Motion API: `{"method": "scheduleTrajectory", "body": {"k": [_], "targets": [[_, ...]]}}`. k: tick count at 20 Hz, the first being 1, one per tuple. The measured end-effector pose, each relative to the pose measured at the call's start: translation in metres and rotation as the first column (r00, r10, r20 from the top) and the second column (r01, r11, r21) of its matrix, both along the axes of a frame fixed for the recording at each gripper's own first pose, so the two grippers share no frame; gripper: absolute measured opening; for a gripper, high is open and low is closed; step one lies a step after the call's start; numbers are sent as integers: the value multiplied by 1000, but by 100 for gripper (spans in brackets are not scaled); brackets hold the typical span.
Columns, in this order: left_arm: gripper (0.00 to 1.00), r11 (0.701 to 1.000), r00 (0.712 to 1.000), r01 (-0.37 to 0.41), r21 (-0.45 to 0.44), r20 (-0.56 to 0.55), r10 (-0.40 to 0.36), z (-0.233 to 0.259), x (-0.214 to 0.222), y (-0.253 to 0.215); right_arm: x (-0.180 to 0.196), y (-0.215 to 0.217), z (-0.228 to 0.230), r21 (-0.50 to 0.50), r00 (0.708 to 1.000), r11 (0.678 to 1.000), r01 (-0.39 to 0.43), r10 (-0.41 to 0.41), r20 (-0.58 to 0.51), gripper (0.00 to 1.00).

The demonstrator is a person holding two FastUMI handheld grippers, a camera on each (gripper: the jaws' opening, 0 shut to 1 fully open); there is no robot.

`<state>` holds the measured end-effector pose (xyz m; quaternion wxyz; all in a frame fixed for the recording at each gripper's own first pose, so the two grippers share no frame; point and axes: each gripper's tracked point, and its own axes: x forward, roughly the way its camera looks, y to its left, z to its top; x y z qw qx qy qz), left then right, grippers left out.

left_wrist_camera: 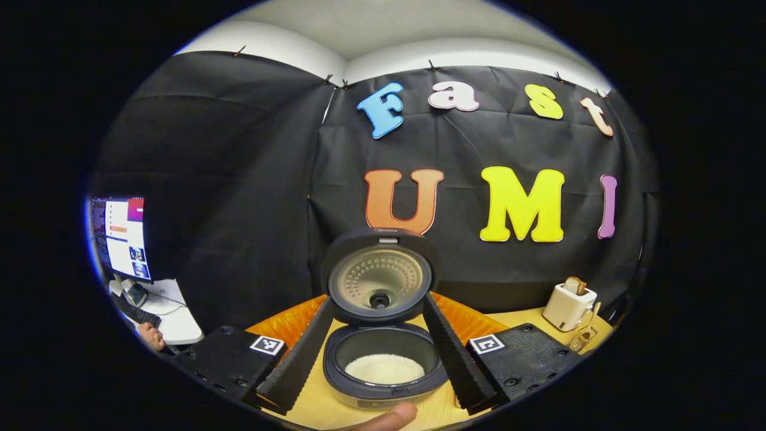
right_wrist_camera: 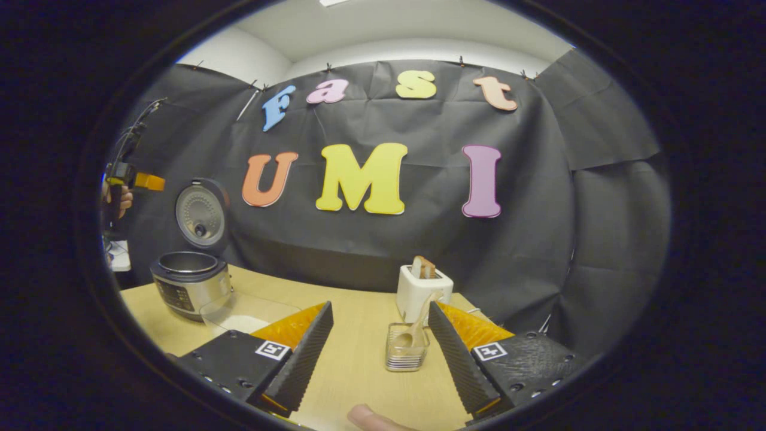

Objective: Close the left gripper, press the button to open the rice cooker; take a wooden spoon from the chopstick holder with the right hand, scoop a spoonful of rice and pour it into the rice cooker, then put the wooden spoon back into the chopstick holder.

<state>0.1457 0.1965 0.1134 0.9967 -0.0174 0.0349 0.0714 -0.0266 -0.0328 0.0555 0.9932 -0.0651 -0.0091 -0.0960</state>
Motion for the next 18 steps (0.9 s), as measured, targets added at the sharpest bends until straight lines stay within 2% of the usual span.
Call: {"method": "scheduleTrajectory", "body": {"k": [1, 2, 4, 5, 7, 11, 13, 14, 16, 18], "targets": [[100, 1000, 1000, -6, 3, 3, 6, 4, 12, 2, -1, -1, 0, -10, 1000, 1000, 1, -1, 8, 95], [96, 1000, 1000, -14, 3, 8, 14, 8, 23, 4, 0, -2, 0, -21, 1000, 1000, 0, 0, 21, 95], [96, 1000, 1000, -18, 0, 8, 18, 13, 48, 5, 3, 1, -3, -33, 999, 999, -13, 14, 30, 95], [100, 1000, 1000, -21, 2, 13, 21, 17, 61, 7, 5, 2, -5, -35, 999, 999, -22, 24, 30, 95], [96, 1000, 999, -30, 3, 25, 30, 24, 85, 13, 9, 5, -9, -37, 999, 998, -44, 45, 29, 98], [96, 997, 997, -53, -64, 44, 56, 37, 126, 25, 17, 2, -20, -26, 998, 998, -59, 59, 24, 95], [96, 993, 994, -76, -86, 68, 82, 47, 145, 31, 21, 9, -32, -4, 995, 995, -99, 99, 4, 95], [100, 992, 993, -92, -84, 66, 98, 47, 157, 38, 24, 10, -36, 3, 994, 994, -110, 110, -5, 98], [96, 991, 994, -103, -88, 26, 105, 38, 174, 40, 30, 6, -40, 21, 994, 994, -110, 110, -11, 95], [100, 992, 995, -103, -72, -20, 101, 30, 187, 40, 33, 7, -45, 48, 993, 992, -120, 121, -13, 95]]}}
